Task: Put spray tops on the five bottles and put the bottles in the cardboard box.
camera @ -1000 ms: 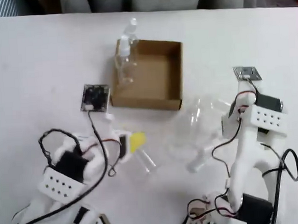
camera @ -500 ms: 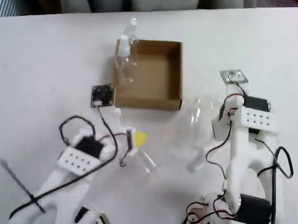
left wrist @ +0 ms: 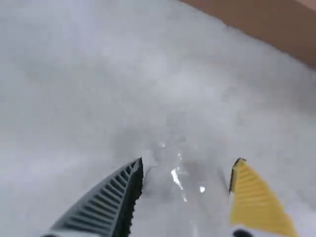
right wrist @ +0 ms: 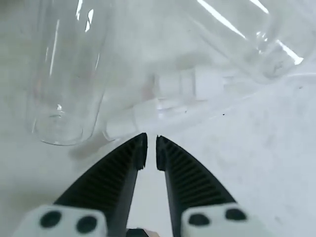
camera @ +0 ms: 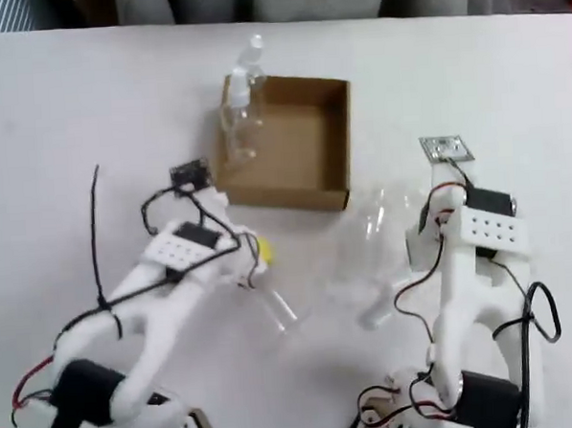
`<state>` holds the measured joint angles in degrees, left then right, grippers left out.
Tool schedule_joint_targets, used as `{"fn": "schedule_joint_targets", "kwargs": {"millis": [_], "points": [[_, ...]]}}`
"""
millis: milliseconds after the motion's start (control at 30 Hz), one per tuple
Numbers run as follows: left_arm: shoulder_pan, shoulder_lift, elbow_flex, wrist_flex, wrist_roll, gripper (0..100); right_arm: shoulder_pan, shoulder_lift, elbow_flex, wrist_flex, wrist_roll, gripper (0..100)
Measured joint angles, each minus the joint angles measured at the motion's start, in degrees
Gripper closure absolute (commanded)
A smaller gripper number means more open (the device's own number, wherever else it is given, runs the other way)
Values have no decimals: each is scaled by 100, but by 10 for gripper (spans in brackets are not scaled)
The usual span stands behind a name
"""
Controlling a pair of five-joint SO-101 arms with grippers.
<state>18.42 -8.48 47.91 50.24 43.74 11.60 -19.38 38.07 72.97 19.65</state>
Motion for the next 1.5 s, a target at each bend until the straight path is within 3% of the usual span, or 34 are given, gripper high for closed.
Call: {"fn": "schedule_joint_targets", "kwargs": {"millis": [300, 467, 500, 600, 733, 900, 1033, 1300, 1500], "points": [[-9, 615, -316, -18, 0, 735, -9, 0, 0, 0, 0, 982], [35, 615, -325, -35, 0, 976, 0, 0, 0, 0, 0, 982], [62, 615, -343, -35, 0, 987, -9, 0, 0, 0, 0, 982], [79, 615, -352, -35, -167, 928, -9, 0, 0, 0, 0, 982], [-53, 615, -378, 18, -914, 937, -9, 0, 0, 0, 0, 982], [-466, 677, -879, 809, -2804, 932, -9, 0, 0, 0, 0, 982], [-765, 677, -1011, 932, -4299, 919, -9, 0, 0, 0, 0, 982], [-1090, 677, -1020, 1011, -3824, 587, -9, 0, 0, 0, 0, 982], [-1125, 677, -1020, 1116, -3622, 622, 0, 0, 97, 0, 0, 982]]}}
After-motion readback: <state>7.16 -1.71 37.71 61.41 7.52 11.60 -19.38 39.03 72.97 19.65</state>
